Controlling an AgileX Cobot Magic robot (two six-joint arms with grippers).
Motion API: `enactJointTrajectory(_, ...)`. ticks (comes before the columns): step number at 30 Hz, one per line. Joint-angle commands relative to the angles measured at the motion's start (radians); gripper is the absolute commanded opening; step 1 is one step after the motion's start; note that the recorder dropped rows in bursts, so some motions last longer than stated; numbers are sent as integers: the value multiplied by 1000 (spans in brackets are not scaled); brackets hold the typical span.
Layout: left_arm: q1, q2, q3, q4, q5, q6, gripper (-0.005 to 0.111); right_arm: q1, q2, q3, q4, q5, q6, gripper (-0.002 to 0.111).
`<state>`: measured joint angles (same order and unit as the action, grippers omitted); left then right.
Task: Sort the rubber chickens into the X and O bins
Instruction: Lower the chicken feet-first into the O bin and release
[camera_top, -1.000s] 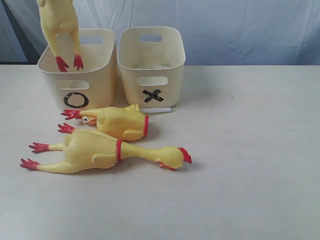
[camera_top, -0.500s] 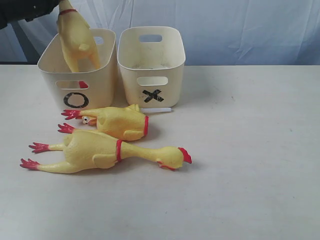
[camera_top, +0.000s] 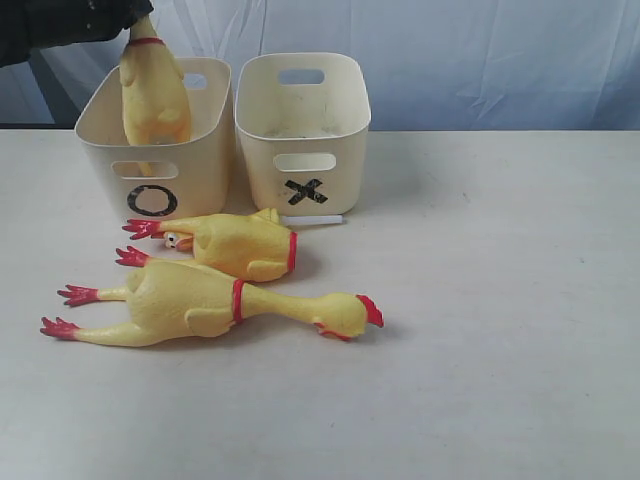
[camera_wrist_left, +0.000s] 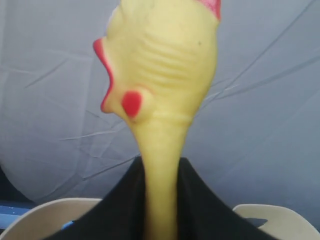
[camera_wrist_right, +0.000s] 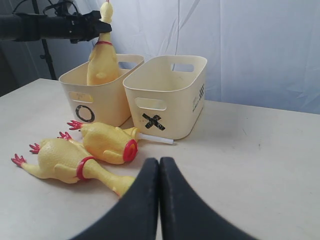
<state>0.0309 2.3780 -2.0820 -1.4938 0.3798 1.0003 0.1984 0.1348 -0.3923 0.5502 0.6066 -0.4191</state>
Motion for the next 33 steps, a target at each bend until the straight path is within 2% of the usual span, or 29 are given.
enactJointTrajectory(1, -5, -4, 1, 21, -36, -52, 0, 2, -2, -6, 2, -12, -6, 0)
enactJointTrajectory(7, -5, 8, 1, 66, -42, -64, 3, 2, -2, -6, 2, -12, -6, 0)
enactJointTrajectory(13, -5, 48, 1, 71, -16, -66, 30, 2, -2, -6, 2, -12, -6, 0)
enactJointTrajectory(16, -5, 48, 1, 75, -28, -66, 38, 2, -2, -6, 2, -12, -6, 0)
enactJointTrajectory(26, -5, 48, 1, 143, -33, -66, 50, 2, -2, -6, 2, -12, -6, 0)
enactJointTrajectory(33, -1, 43, 1, 191, -36, -66, 52, 2, -2, -6, 2, -12, -6, 0)
